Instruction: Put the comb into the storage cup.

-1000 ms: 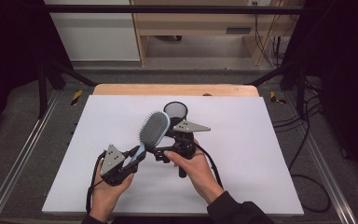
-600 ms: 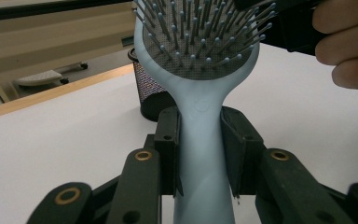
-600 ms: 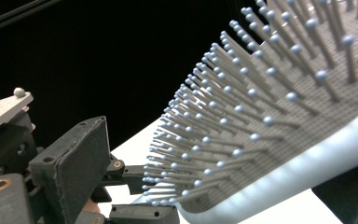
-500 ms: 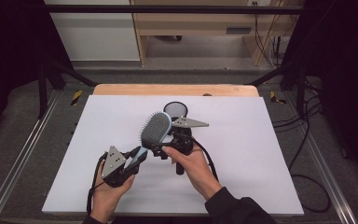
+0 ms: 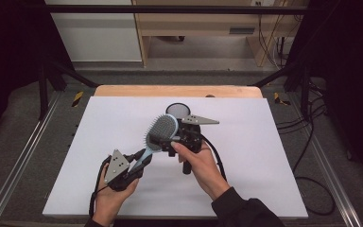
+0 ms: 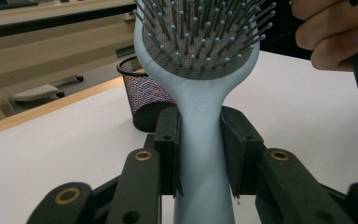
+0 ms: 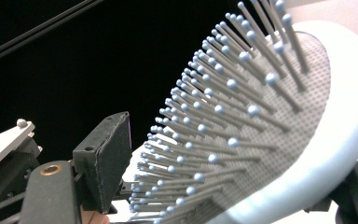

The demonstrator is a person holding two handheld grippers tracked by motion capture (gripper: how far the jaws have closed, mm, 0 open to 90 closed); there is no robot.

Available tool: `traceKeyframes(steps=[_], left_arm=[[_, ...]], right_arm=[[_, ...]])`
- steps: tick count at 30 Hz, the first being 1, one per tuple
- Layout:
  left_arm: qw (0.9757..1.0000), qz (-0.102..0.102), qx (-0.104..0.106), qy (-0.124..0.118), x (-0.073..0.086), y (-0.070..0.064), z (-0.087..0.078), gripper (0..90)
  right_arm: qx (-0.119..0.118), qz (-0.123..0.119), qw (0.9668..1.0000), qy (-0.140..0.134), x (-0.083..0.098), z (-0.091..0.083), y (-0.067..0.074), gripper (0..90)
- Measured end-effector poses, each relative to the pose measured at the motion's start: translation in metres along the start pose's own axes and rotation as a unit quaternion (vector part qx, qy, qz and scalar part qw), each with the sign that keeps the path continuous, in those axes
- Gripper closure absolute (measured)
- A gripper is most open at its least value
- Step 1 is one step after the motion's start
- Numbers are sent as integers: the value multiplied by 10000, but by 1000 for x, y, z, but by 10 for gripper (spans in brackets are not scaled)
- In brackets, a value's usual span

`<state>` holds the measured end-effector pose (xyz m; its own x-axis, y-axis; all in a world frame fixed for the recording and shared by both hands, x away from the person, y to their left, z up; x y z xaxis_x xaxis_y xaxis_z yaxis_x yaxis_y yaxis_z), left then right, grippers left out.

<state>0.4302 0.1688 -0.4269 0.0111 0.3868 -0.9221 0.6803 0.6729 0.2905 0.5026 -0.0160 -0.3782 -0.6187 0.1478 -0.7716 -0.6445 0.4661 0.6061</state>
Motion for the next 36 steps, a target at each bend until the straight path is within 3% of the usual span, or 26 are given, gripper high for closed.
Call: traceKeyframes(steps=[15, 34, 36], left_arm=[[10000, -2, 27, 1, 3, 0, 1, 692], [10000, -2, 13, -4, 4, 1, 1, 693], [10000, 13, 9, 11, 4, 1, 2, 692]], right_arm=[[-76, 145, 9999, 23, 0, -1, -2, 334], [-168, 74, 9998, -65, 3, 2, 4, 389], [-177, -22, 9998, -71, 4, 0, 5, 398]])
Point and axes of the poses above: each handheld gripper's, and its own axes: z roughly forward along the jaws, x roughly out of its underside, y roughly to its left, the point moved 3 cm from there along z, roughly forward along the jaws, and after that the axes turned 11 degrees about z, right-handed, at the moved point
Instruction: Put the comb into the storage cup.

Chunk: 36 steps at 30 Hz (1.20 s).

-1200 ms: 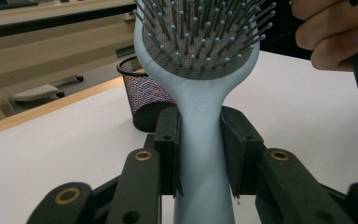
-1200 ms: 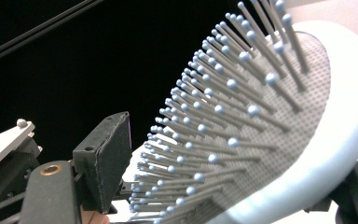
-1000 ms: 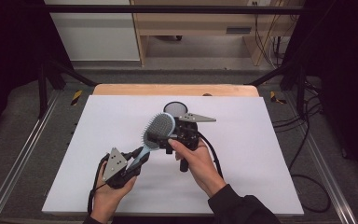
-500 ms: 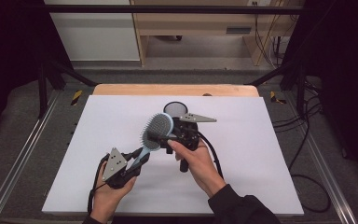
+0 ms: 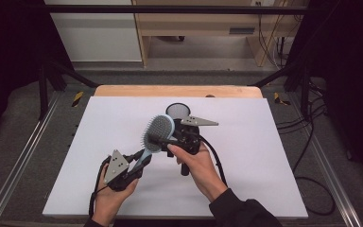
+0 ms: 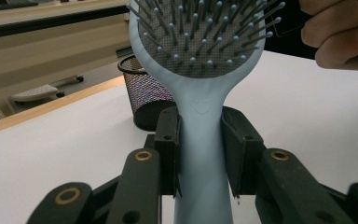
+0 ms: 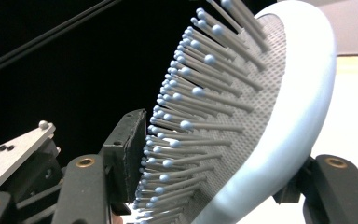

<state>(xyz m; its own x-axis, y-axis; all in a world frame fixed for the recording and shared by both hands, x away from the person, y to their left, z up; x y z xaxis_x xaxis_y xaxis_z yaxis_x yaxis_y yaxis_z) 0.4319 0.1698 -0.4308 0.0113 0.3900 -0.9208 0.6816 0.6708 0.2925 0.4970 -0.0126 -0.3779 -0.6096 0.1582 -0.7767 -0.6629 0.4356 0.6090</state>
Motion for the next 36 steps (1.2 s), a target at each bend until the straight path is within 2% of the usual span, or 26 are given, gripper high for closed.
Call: traceKeyframes(steps=[3, 14, 26, 36], left_arm=[[10000, -6, -1, 22, 1, 0, 0, 693], [10000, -33, -21, 55, 2, 1, 1, 693], [9999, -37, -30, 126, 5, 2, 3, 693], [9999, -97, -37, 92, 5, 2, 3, 693]], right_arm=[[-20, -73, 10000, 6, 1, -1, 1, 412], [-37, -20, 9999, -125, 3, -1, 6, 461], [-50, -107, 9999, -25, 4, 1, 7, 497], [-41, -36, 10000, -42, 3, 2, 7, 513]])
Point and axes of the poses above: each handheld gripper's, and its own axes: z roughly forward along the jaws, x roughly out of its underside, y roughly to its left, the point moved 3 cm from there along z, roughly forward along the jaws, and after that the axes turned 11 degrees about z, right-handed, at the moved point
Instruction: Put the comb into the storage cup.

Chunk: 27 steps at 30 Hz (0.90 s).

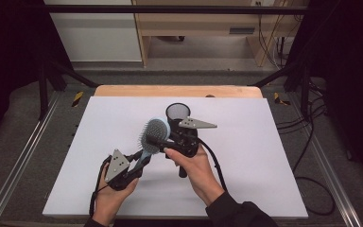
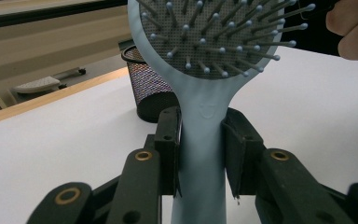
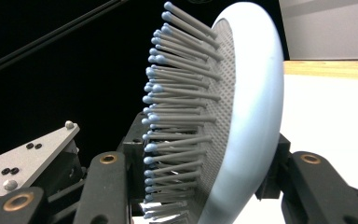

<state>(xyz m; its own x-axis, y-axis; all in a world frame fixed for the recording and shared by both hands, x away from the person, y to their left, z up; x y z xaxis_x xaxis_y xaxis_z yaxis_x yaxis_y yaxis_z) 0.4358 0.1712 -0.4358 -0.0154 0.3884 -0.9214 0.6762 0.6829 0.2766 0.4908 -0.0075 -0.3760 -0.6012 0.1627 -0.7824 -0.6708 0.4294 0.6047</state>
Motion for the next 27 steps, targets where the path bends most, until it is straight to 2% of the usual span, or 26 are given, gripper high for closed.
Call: traceKeyframes(steps=[10, 14, 21, 24, 27], left_arm=[[10000, -21, -11, -35, 0, 0, 0, 692], [10000, -35, -10, -47, 0, 0, 0, 692], [10000, -63, -9, -37, 2, 0, 2, 689], [9999, -97, -7, -80, 2, 0, 2, 686], [9998, -126, -29, -129, 2, 0, 2, 663]], right_arm=[[10, -24, 10000, 39, -3, 1, 2, 522], [-3, 86, 10000, 34, -3, 1, 1, 525], [17, 98, 9999, 46, -2, 1, 0, 528], [-1, 214, 9998, 56, -3, 1, -2, 528], [23, 231, 9997, 42, -3, 1, -2, 529]])
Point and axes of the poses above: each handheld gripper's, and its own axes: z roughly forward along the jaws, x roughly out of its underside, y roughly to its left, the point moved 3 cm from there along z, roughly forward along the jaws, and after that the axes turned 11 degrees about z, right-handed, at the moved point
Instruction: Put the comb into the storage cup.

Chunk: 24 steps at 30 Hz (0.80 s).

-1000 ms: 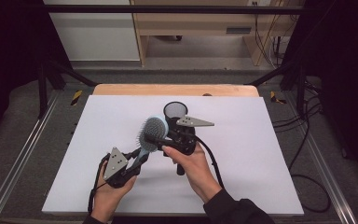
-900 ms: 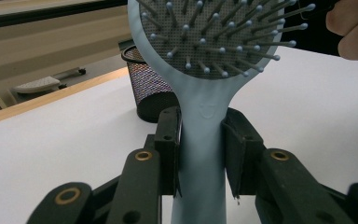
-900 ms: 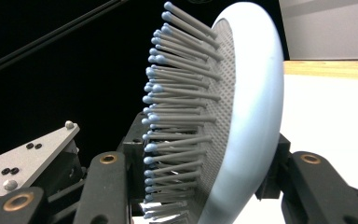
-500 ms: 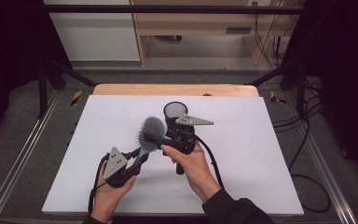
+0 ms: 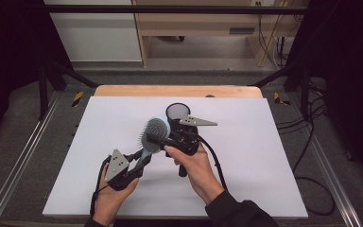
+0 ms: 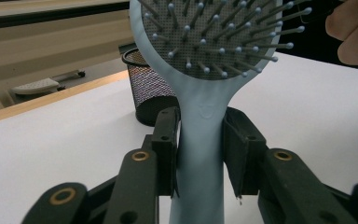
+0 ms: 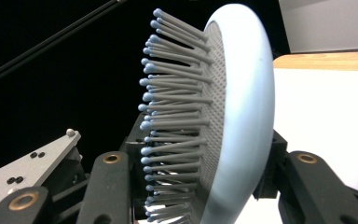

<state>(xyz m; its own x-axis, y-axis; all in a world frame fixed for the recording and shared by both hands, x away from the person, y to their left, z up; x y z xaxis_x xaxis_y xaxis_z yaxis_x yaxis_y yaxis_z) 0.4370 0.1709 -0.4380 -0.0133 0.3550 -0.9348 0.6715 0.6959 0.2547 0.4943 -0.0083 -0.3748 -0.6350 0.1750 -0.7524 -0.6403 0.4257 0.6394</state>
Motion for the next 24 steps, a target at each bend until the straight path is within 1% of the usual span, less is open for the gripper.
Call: traceKeyframes(steps=[2, 3, 4, 5, 7, 8, 9, 10, 12, 13, 14, 15, 16, 17, 19, 21, 24], left_arm=[[10000, -11, -9, -26, 0, 0, 0, 638], [9999, -40, 50, -78, 0, 0, 0, 616], [9997, -71, 161, -161, 0, -1, 0, 585], [9997, -37, 181, -182, -1, -1, 0, 552], [9997, -4, 156, -200, -1, -2, 0, 509], [9994, -66, 153, -300, -2, -1, 0, 468], [9994, -66, 153, -300, -2, -1, 0, 434], [9994, -84, 94, -334, -2, 0, -1, 402], [9994, -90, 73, -333, -2, 1, -1, 343], [9995, -88, 52, -312, -1, 1, -1, 343], [9996, -83, 36, -285, 0, 2, -2, 322], [9996, -88, -37, -272, 2, 4, -5, 273], [9996, -88, -37, -272, 2, 4, -5, 246], [9995, -110, -157, -257, 2, 7, -9, 212], [9993, -202, -232, -193, 4, 11, -14, 161], [9990, -358, -221, -114, 7, 15, -18, 112], [9979, -566, -297, -44, 12, 20, -25, 86]], right_arm=[[16, -29, 10000, -29, -1, -1, -1, 529], [28, -28, 10000, -40, -1, -1, -1, 529], [38, -7, 10000, -53, -2, -2, -2, 529], [61, -8, 10000, -65, -3, -2, -3, 529], [85, 23, 9999, -86, -4, -3, -4, 528], [155, 40, 9998, -146, -6, -5, -8, 528], [155, 40, 9998, -146, -6, -5, -8, 528], [228, 79, 9995, -181, -8, -8, -12, 528], [256, 68, 9994, -203, -9, -9, -14, 528], [271, 70, 9994, -225, -10, -10, -15, 528], [302, 97, 9992, -229, -11, -11, -17, 528], [357, 89, 9989, -274, -13, -13, -19, 528], [357, 89, 9989, -274, -13, -13, -19, 528], [393, 91, 9987, -318, -16, -15, -22, 527], [439, 97, 9984, -334, -18, -18, -24, 527], [474, 84, 9982, -356, -20, -20, -27, 527], [539, 112, 9977, -396, -23, -22, -31, 527]])
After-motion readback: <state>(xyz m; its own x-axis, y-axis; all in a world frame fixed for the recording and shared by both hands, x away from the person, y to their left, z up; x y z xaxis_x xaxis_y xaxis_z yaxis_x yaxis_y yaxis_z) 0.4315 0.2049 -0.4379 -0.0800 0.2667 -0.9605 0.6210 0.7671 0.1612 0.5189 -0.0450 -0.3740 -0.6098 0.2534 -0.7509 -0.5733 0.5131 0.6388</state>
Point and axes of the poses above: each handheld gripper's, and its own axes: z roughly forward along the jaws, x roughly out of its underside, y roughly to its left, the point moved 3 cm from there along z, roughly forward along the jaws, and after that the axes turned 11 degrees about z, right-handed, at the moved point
